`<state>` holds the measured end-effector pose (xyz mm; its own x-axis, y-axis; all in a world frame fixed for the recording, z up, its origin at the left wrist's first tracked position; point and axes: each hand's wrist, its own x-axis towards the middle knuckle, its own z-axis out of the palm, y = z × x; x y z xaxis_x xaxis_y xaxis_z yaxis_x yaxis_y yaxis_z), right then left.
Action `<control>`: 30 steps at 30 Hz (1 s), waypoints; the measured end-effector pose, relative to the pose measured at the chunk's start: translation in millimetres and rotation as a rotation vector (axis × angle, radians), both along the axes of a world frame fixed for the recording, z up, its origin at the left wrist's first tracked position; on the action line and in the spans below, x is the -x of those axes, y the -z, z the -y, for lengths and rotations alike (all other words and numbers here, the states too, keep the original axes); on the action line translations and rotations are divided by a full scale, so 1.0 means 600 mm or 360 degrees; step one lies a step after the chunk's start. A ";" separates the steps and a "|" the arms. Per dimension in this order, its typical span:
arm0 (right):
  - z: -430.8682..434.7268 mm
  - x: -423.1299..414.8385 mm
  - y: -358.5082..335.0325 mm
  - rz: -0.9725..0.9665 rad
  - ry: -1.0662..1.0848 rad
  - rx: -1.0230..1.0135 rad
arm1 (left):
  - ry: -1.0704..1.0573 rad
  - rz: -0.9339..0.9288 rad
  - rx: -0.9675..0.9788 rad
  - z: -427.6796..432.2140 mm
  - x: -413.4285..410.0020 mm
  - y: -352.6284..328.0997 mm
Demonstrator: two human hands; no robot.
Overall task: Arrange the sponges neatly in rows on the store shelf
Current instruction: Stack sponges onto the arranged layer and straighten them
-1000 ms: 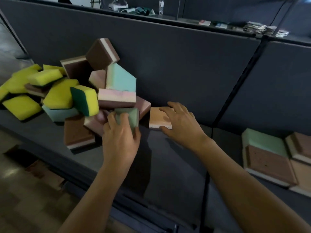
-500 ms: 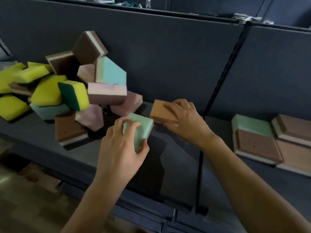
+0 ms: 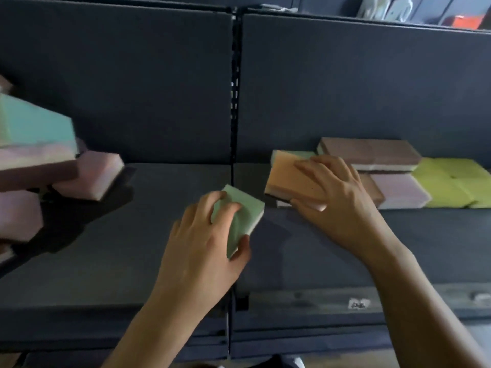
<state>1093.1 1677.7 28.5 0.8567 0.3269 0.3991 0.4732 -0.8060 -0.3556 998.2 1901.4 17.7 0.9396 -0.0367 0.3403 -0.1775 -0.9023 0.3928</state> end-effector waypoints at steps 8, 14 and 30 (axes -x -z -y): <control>0.129 0.025 0.002 -0.0053 0.0108 -0.0051 | 0.0304 -0.0108 -0.0004 0.121 -0.026 0.003; 0.180 0.042 0.010 -0.0033 0.0108 -0.0055 | 0.0545 -0.0184 -0.0067 0.167 -0.041 0.025; 0.208 0.029 0.011 -0.0066 -0.0314 -0.0023 | 0.0618 -0.0196 0.0498 0.193 -0.093 0.002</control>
<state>1075.4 1552.7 21.8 0.7923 0.4846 0.3708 0.6063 -0.6935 -0.3892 1054.1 1785.4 16.5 0.9107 -0.3052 0.2783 -0.4115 -0.6147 0.6729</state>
